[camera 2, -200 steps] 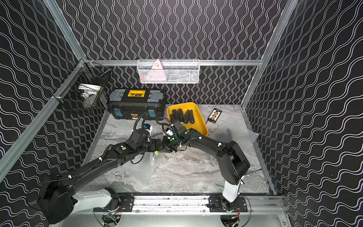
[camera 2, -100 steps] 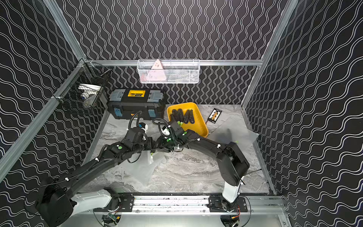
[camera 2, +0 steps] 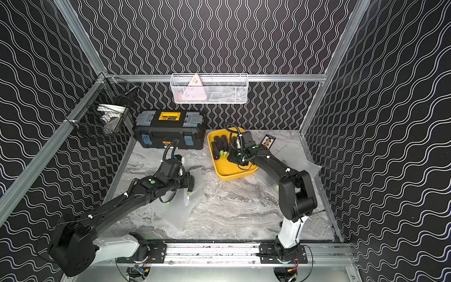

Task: Place the eggplant in a zip-top bag and seal the zipper
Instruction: Pick up the eggplant from the basket.

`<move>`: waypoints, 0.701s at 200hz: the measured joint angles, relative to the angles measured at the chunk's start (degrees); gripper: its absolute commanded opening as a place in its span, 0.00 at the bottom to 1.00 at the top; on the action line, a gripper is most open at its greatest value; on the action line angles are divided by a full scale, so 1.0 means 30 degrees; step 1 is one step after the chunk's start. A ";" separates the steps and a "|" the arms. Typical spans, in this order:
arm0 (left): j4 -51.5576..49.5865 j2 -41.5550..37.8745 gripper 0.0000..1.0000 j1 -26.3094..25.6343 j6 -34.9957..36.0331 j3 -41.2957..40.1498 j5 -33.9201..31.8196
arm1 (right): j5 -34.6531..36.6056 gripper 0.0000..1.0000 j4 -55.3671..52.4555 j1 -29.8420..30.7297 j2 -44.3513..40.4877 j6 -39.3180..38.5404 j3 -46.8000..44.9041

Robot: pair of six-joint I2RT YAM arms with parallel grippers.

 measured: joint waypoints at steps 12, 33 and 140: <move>0.0022 0.0066 0.00 0.0000 -0.0066 0.0051 0.0168 | 0.0911 0.51 0.0022 -0.0627 0.0954 -0.0641 0.0510; 0.0131 0.0117 0.00 0.0000 -0.0073 0.0291 0.0248 | 0.1851 0.53 0.0262 -0.0954 0.2696 -0.1807 0.1632; 0.0211 0.0517 0.00 0.0000 -0.0197 0.0576 0.0401 | 0.3716 0.58 0.2011 -0.1807 0.7861 -0.3840 0.6193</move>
